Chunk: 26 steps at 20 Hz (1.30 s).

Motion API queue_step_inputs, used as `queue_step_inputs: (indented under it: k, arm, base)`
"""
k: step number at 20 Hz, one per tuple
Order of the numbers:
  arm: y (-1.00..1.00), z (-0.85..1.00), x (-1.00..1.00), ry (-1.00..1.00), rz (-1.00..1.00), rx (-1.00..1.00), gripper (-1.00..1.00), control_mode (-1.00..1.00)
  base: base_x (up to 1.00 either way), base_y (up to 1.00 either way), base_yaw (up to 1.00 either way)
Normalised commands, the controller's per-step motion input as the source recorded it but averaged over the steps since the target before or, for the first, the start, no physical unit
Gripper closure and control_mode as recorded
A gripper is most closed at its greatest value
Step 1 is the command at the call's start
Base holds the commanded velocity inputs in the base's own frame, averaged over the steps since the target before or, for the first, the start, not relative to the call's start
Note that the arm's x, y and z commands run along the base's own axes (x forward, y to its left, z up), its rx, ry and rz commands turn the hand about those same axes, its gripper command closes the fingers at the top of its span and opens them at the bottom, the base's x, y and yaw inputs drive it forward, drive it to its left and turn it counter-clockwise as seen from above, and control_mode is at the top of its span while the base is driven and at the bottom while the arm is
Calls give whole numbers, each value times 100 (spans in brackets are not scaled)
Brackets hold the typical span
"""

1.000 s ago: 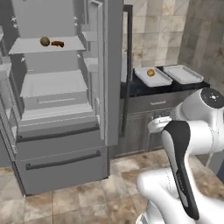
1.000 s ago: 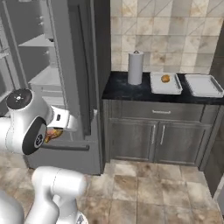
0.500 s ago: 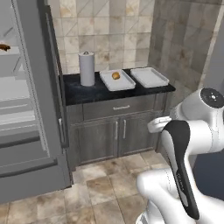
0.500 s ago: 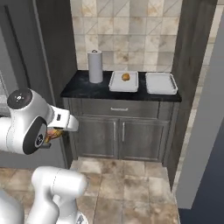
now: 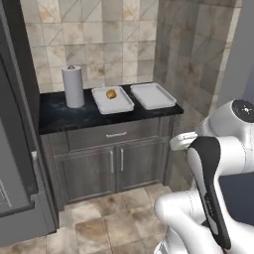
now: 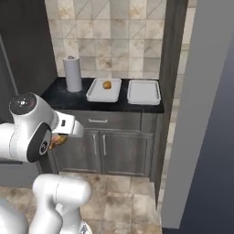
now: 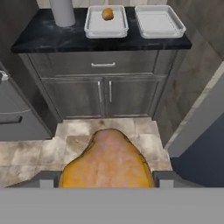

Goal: Place one potato and one chicken drumstick in each tupperware on the nearby counter, to pack two identical lunches.

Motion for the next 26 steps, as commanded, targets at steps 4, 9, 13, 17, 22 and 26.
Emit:
queue_step_inputs:
  k: [4, 9, 13, 17, 22, 26]
  arm:
    - [0, 0, 0, 0, 0, 0, 100, 100]
    - [0, 0, 0, 0, 0, 0, 100, 100]
    - [0, 0, 0, 0, 0, 0, 100, 100]
    - [0, 0, 0, 0, 0, 0, 100, 100]
    - [0, 0, 0, 0, 0, 0, 100, 100]
    - [0, -34, 14, 0, 0, 0, 100, -100]
  base:
    - [100, 0, 0]
    - [100, 0, 0]
    - [100, 0, 0]
    - [85, 0, 0]
    - [71, 0, 0]
    - [19, 0, 0]
